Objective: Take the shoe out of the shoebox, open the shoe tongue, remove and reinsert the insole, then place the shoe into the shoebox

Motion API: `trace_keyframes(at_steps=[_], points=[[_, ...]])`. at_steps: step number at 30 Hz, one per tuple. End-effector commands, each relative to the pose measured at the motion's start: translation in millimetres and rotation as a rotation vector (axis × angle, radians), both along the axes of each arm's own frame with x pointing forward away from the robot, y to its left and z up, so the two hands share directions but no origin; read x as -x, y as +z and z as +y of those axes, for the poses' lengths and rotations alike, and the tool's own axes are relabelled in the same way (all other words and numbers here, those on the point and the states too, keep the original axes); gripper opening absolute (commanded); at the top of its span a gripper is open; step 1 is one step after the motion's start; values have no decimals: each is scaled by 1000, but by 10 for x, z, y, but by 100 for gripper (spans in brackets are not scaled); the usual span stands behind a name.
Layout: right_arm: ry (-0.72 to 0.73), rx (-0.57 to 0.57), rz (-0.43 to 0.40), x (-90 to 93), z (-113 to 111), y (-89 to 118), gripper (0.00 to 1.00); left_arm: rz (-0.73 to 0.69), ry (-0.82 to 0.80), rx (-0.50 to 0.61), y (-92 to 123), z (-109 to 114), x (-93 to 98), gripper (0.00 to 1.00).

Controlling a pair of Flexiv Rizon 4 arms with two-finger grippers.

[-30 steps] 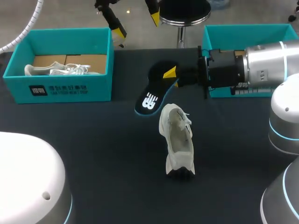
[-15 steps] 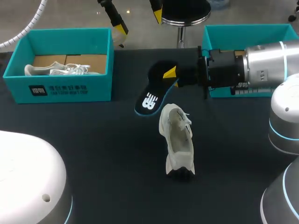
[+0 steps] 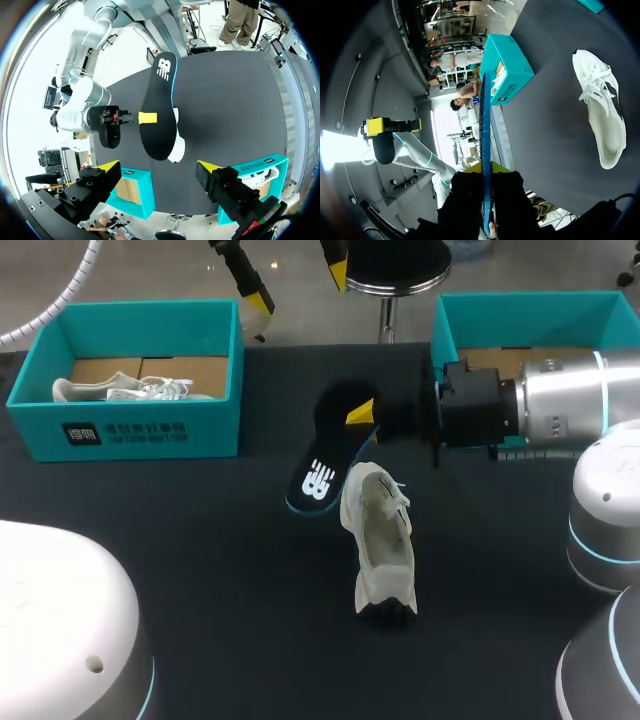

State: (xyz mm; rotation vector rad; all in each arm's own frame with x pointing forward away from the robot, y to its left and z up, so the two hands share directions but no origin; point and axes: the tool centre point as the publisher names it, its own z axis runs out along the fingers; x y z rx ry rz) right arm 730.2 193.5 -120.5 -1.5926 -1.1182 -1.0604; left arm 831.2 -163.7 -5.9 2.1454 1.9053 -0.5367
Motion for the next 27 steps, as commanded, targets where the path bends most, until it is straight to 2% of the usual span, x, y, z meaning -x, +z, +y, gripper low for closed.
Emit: trace_keyframes(at_steps=[1, 7, 13, 27], points=[[-24, -21, -13, 136, -48, -73, 0, -2, 1, -2, 1, 3, -1, 100], [-28, -21, -17, 183, -63, -100, 0, -2, 1, -2, 1, 3, -1, 100], [-15, -18, -29, 201, -32, -106, 0, 45, 44, -39, -35, -66, -116, 100], [-27, -9, -18, 213, -13, -89, 0, 61, 56, -64, -46, -122, -124, 100]])
